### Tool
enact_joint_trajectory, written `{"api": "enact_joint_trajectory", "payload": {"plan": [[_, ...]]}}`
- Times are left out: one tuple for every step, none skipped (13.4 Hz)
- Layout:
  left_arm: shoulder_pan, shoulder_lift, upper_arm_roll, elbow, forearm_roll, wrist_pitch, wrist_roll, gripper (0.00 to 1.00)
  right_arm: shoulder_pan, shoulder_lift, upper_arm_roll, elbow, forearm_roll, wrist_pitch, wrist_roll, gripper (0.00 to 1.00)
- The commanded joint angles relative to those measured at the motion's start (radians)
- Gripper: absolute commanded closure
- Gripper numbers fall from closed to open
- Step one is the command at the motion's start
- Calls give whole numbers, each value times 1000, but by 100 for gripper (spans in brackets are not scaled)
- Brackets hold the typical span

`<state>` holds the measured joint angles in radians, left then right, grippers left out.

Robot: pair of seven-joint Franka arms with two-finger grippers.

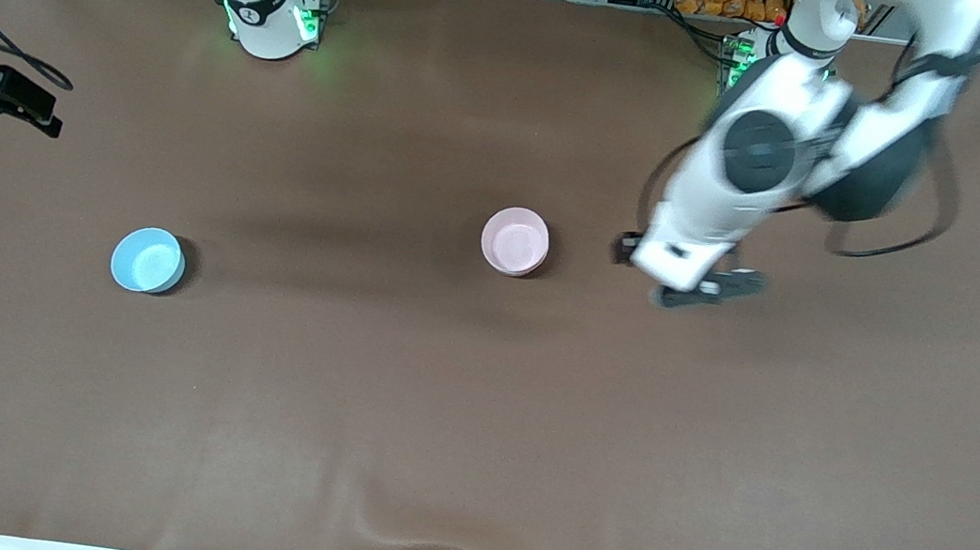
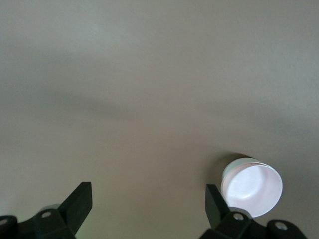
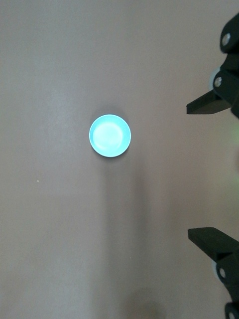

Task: Stack pink and blue bowls on white bowl
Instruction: 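Raise the left gripper away while the right gripper reaches the blue bowl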

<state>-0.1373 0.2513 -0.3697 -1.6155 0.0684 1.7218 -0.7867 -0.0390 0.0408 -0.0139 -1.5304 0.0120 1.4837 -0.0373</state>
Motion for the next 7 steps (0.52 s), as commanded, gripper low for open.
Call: {"api": "enact_joint_trajectory", "payload": {"plan": [[122, -41, -11, 81, 19, -96, 118, 0, -93, 94, 8, 18, -9, -5, 4, 0], [169, -69, -11, 100, 19, -97, 139, 0, -123, 125, 9, 16, -1, -6, -1, 0], [203, -85, -11, 109, 19, -100, 152, 0, -140, 131, 9, 12, 2, -6, -24, 0], [232, -102, -9, 123, 21, -105, 159, 0, -145, 143, 8, 9, -4, 0, -48, 0], [264, -115, -11, 131, 21, -117, 165, 0, -148, 169, 8, 0, -6, 16, -59, 0], [298, -121, -11, 134, 21, -122, 191, 0, -169, 185, 9, -40, 2, 71, -75, 0], [332, -136, -11, 134, 21, -122, 258, 0, -179, 185, 8, -107, 2, 158, -97, 0]]}}
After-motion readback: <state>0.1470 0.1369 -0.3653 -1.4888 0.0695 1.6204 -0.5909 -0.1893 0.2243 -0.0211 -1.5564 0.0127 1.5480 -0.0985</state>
